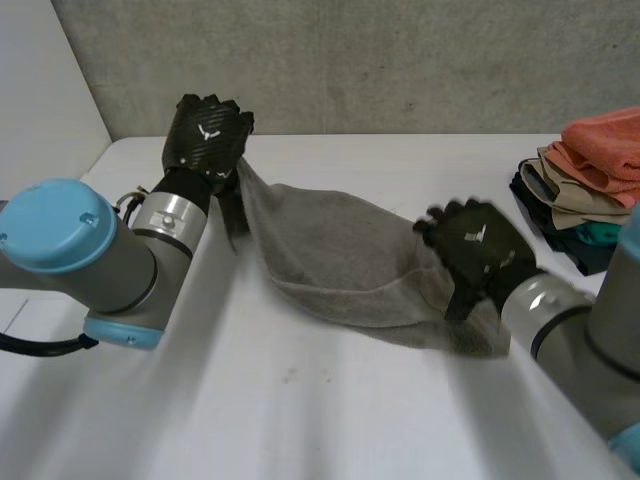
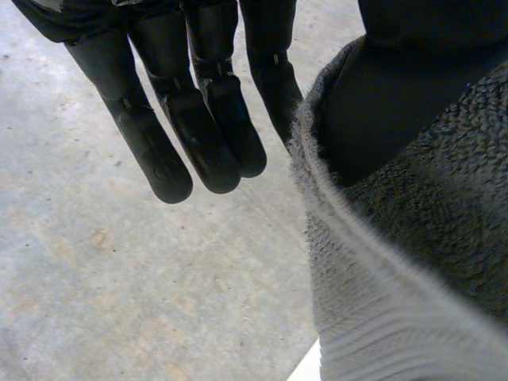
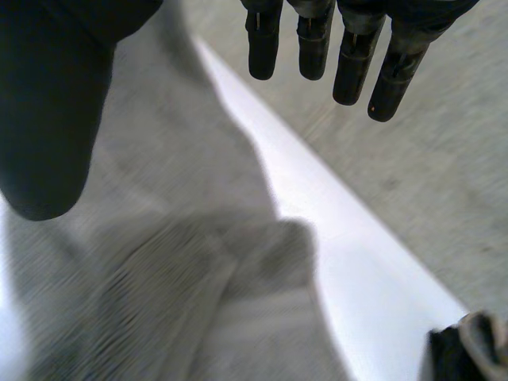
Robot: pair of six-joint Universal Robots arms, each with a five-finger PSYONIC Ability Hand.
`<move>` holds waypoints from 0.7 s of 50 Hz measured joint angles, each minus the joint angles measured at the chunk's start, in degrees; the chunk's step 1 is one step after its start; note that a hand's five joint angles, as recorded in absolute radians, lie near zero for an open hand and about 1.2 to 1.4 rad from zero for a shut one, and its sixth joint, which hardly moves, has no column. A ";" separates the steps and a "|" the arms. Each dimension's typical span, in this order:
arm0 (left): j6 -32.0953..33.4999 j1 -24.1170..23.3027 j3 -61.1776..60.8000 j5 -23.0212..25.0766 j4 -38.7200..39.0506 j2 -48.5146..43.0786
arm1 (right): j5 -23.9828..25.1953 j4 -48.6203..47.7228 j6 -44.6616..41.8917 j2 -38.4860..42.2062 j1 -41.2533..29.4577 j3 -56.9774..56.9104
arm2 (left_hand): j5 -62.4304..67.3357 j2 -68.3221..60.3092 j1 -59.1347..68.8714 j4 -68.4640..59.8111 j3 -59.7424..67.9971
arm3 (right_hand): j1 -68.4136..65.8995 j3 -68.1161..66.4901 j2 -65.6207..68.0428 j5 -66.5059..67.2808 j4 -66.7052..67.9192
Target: Fold the laundry.
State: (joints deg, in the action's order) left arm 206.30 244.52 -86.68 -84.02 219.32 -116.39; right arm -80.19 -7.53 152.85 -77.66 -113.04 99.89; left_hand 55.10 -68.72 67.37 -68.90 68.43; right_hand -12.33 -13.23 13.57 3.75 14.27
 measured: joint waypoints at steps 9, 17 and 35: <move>1.42 -0.32 -4.78 0.01 0.13 4.02 | 2.15 9.18 5.41 0.78 1.06 -14.12 | 0.00 0.00 0.00 0.00 0.00 | 0.00 0.00 0.00 0.00 0.00; 1.65 0.05 -11.22 0.00 0.48 10.62 | 7.19 29.55 5.97 17.48 1.56 -34.60 | 0.00 0.00 0.00 0.00 0.00 | -5.10 -7.18 6.19 6.28 5.86; 1.52 0.30 -15.59 -0.07 0.55 13.95 | 7.07 35.00 1.46 33.20 1.08 -44.38 | 0.00 0.00 0.00 0.00 0.00 | -5.78 -7.81 6.51 7.48 6.67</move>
State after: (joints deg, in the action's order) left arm 207.82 244.83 -102.27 -84.09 219.87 -102.44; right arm -73.12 27.47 154.31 -44.46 -111.96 55.50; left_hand 55.10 -68.72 67.37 -68.91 68.43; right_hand -18.11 -21.04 20.08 11.24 20.94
